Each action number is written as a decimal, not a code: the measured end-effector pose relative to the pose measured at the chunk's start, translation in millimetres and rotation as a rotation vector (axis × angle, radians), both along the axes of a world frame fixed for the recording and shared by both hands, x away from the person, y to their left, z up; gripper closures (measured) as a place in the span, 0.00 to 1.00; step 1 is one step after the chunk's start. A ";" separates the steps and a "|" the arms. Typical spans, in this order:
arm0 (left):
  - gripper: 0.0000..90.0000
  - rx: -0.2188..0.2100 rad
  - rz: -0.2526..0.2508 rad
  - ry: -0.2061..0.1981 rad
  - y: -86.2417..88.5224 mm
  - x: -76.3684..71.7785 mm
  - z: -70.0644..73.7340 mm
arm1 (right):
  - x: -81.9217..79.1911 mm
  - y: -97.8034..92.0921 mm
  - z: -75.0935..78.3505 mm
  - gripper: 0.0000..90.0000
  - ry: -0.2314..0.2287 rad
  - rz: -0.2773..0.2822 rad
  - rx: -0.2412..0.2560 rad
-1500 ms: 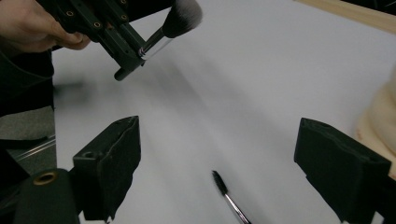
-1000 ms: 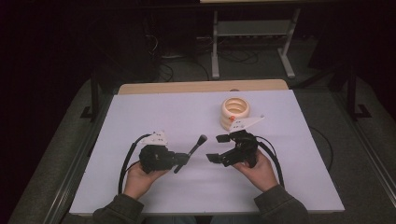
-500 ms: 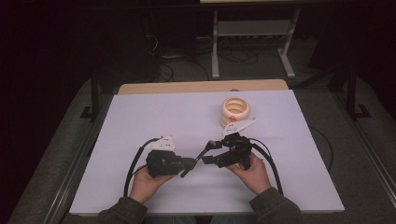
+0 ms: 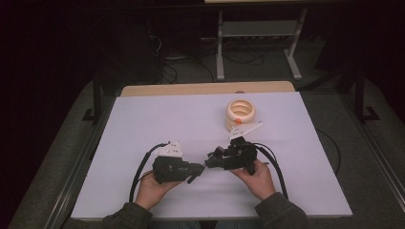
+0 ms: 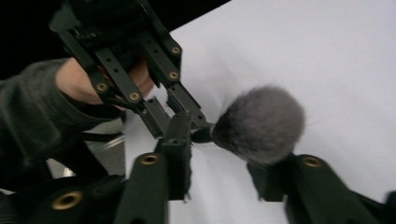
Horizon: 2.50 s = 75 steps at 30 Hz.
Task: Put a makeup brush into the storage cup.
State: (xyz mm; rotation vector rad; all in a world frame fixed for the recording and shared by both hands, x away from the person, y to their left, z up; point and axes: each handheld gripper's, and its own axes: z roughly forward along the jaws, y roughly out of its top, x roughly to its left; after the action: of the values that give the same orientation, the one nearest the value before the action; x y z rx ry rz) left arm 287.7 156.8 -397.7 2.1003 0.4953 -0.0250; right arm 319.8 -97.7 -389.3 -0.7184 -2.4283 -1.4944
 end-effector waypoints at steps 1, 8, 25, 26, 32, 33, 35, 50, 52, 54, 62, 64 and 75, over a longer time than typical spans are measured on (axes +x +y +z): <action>0.88 0.000 0.000 0.000 0.0 0.0 0.0 | 0.0 0.0 0.0 0.72 0.000 0.000 0.000; 0.88 0.027 -0.020 -0.013 -4.4 -0.8 -2.5 | 5.5 -4.5 -4.7 0.84 0.146 0.023 0.059; 0.70 0.041 0.064 0.009 6.3 3.5 -3.6 | 2.6 -19.3 24.0 0.84 -0.016 -0.060 -0.125; 0.69 0.041 0.069 0.012 7.0 3.7 -3.7 | 3.3 -20.2 25.6 0.84 -0.015 -0.066 -0.139; 0.68 0.053 0.079 0.002 12.4 6.7 -4.4 | 10.5 -29.1 35.1 0.84 -0.032 -0.097 -0.174; 0.67 0.053 0.079 0.002 12.4 6.7 -4.4 | 12.1 -30.6 36.7 0.84 -0.032 -0.099 -0.180; 0.67 0.061 0.089 0.005 15.5 7.4 -4.9 | 14.8 -33.2 39.9 0.84 -0.027 -0.112 -0.192; 0.65 0.094 0.117 -0.003 20.9 9.2 -6.2 | 36.9 -44.8 67.7 0.84 -0.033 -0.177 -0.251; 0.64 0.097 0.117 -0.004 21.6 9.2 -6.1 | 39.8 -46.0 70.7 0.84 -0.034 -0.184 -0.256; 0.64 0.100 0.120 -0.005 22.1 9.2 -6.2 | 42.1 -47.5 73.4 0.84 -0.033 -0.192 -0.259; 0.61 0.109 0.127 -0.011 22.8 10.4 -7.1 | 49.2 -52.3 85.1 0.84 -0.028 -0.215 -0.271; 0.60 0.110 0.128 -0.011 22.8 10.7 -7.4 | 51.3 -53.6 88.7 0.84 -0.029 -0.221 -0.270; 0.57 0.118 0.133 -0.011 22.8 10.6 -8.1 | 64.0 -61.2 104.0 0.84 -0.020 -0.253 -0.269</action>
State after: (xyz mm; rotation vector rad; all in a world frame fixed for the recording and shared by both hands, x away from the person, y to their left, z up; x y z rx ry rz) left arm 298.3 179.6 -405.9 2.1764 0.6420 0.0948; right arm 383.8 -158.9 -285.4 -1.1066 -2.6658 -1.2681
